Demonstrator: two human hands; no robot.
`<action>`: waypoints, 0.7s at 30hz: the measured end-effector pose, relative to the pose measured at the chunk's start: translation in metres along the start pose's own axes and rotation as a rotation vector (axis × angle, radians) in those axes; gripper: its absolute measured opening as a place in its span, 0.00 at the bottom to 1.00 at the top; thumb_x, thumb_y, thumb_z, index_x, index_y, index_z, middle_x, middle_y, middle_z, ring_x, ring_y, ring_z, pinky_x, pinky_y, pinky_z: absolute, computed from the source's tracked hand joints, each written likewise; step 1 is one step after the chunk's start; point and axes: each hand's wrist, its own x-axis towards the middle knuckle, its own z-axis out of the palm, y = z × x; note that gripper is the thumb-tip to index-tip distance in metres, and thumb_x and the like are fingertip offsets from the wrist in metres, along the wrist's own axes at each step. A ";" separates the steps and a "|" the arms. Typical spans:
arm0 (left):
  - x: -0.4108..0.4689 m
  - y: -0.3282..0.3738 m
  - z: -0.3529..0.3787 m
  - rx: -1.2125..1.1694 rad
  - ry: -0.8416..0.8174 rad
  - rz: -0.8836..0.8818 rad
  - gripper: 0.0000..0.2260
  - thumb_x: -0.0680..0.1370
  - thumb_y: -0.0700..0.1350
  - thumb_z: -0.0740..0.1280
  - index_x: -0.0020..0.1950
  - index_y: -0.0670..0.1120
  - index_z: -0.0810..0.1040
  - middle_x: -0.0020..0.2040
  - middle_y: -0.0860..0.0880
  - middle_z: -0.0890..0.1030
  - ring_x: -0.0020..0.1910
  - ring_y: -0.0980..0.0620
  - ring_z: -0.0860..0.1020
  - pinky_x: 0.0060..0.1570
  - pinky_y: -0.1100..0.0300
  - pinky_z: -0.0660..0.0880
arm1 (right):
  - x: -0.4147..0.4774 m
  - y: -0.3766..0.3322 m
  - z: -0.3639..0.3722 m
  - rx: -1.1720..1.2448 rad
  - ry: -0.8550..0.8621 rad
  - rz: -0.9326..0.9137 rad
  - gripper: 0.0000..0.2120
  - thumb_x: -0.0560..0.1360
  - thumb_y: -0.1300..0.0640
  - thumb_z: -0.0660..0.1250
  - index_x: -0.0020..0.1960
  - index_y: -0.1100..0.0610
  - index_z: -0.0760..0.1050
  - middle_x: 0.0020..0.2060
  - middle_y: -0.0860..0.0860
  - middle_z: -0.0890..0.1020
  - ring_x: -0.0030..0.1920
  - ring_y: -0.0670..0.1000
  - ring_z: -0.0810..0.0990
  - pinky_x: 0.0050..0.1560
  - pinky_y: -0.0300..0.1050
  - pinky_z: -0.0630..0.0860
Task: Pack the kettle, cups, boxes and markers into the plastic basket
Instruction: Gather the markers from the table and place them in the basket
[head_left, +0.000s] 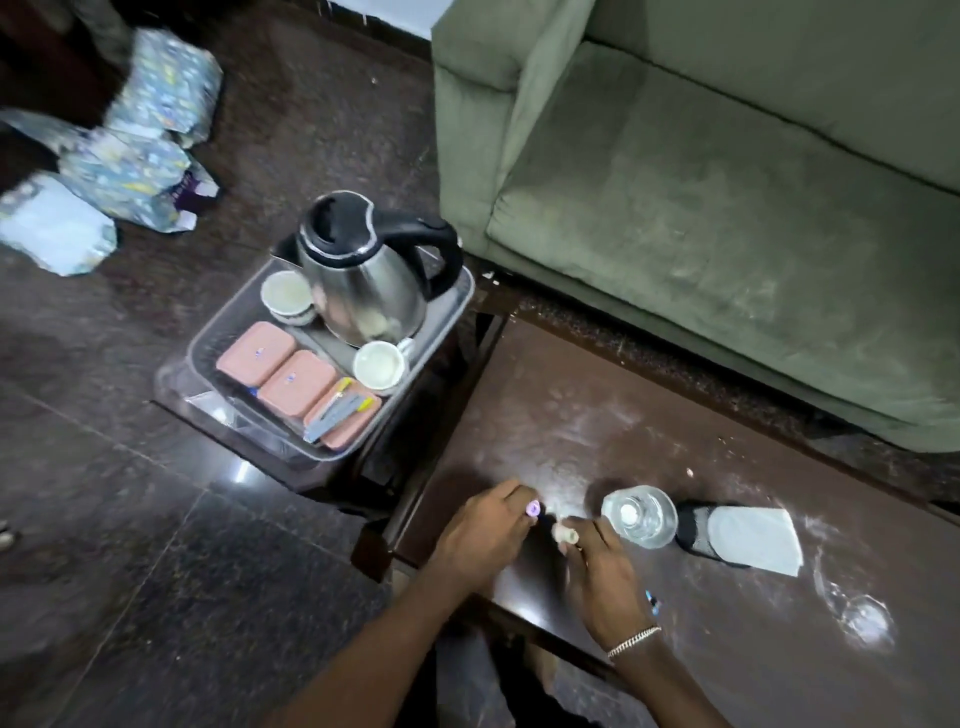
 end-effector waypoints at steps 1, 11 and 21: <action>-0.006 -0.009 -0.021 -0.012 0.063 -0.018 0.05 0.82 0.48 0.64 0.55 0.49 0.77 0.52 0.49 0.76 0.47 0.43 0.80 0.46 0.49 0.77 | 0.008 -0.017 0.002 0.019 0.001 -0.041 0.12 0.75 0.69 0.69 0.56 0.57 0.80 0.50 0.53 0.80 0.49 0.55 0.81 0.54 0.39 0.73; -0.048 -0.104 -0.189 0.104 0.376 -0.261 0.09 0.78 0.43 0.70 0.58 0.43 0.81 0.53 0.44 0.81 0.50 0.41 0.82 0.49 0.48 0.79 | 0.101 -0.177 0.039 0.154 -0.038 -0.356 0.12 0.77 0.63 0.63 0.58 0.53 0.76 0.50 0.50 0.75 0.48 0.54 0.79 0.52 0.50 0.78; -0.041 -0.172 -0.239 0.278 0.383 -0.346 0.09 0.73 0.38 0.72 0.50 0.35 0.83 0.44 0.37 0.83 0.46 0.34 0.81 0.53 0.49 0.68 | 0.191 -0.283 0.094 -0.192 -0.243 -0.459 0.18 0.75 0.63 0.64 0.64 0.56 0.74 0.58 0.54 0.75 0.63 0.58 0.74 0.58 0.58 0.74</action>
